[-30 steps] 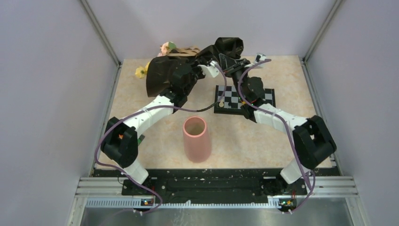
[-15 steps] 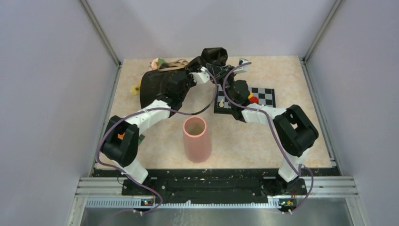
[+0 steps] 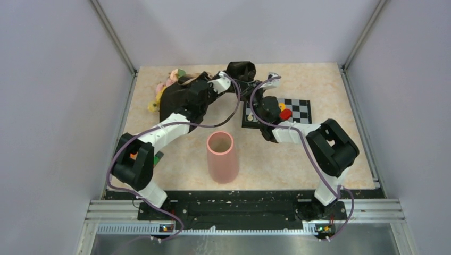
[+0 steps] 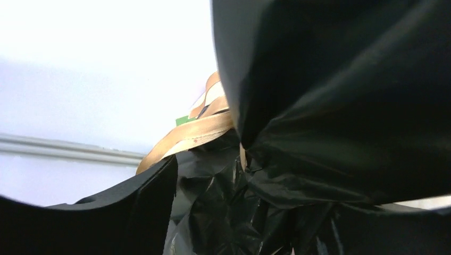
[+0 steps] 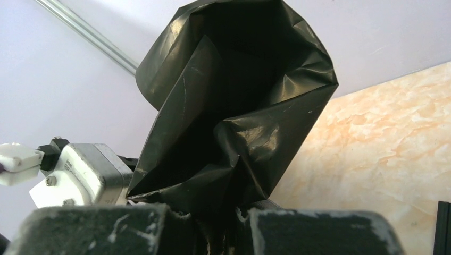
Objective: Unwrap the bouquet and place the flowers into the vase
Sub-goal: Adjust the fake flower at the center of the board.
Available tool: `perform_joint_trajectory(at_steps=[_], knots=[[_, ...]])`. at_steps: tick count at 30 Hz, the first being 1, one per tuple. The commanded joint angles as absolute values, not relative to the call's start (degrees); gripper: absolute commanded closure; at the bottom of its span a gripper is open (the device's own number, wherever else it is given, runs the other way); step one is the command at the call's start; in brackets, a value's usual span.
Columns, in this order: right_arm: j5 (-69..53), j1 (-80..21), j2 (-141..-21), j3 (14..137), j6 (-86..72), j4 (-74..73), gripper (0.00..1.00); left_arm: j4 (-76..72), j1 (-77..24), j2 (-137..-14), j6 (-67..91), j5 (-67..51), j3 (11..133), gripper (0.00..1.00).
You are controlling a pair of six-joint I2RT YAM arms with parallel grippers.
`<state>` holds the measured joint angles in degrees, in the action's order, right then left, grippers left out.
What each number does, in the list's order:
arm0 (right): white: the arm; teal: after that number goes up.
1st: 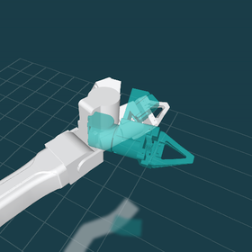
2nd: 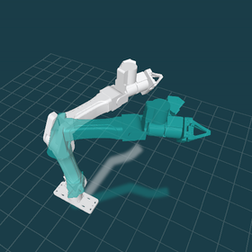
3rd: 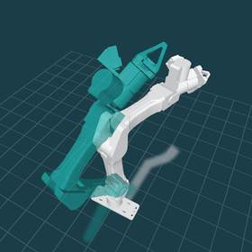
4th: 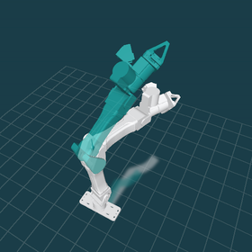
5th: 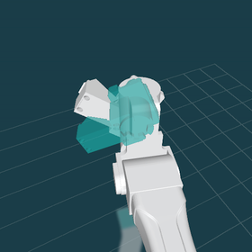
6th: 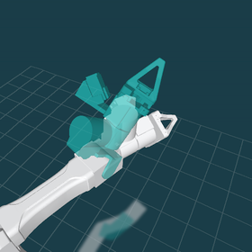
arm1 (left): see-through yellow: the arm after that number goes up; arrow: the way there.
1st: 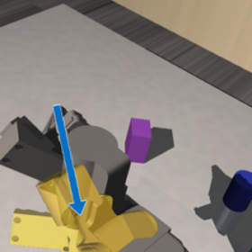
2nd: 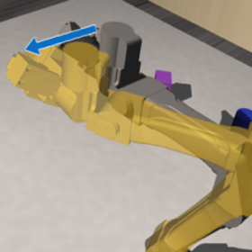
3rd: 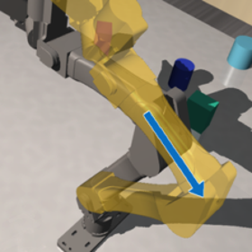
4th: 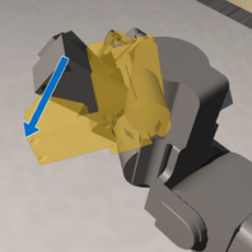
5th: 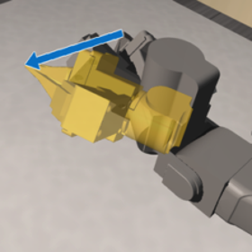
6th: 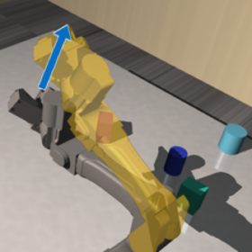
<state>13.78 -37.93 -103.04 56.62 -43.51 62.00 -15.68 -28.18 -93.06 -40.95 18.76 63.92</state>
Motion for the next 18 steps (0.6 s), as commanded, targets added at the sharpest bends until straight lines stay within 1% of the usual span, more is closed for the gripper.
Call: perform_joint_trajectory(at_steps=[1,4,6,8,13,18], knots=[[14.42,-40.43,-102.95,56.40,-42.09,59.76,1.00,-21.16,-26.47,-86.04,-37.06,25.97,62.93,0.25],[16.43,-41.47,-102.99,56.80,-40.08,58.60,1.00,-16.90,-26.50,-83.23,-33.22,24.94,61.12,0.16],[17.90,-41.87,-103.02,57.03,-39.02,57.89,1.00,-13.23,-26.49,-81.09,-29.86,24.23,59.99,0.12],[18.92,-41.95,-103.16,57.23,-38.69,57.20,1.00,-10.52,-26.53,-78.72,-25.96,24.37,58.23,0.02],[19.66,-42.17,-103.86,58.57,-37.77,55.07,1.00,-6.13,-26.50,-72.10,-18.32,22.08,53.77,0.01],[20.38,-42.44,-103.89,58.79,-36.28,54.29,1.00,3.54,-26.54,-68.82,-13.30,15.83,54.14,0.01]])
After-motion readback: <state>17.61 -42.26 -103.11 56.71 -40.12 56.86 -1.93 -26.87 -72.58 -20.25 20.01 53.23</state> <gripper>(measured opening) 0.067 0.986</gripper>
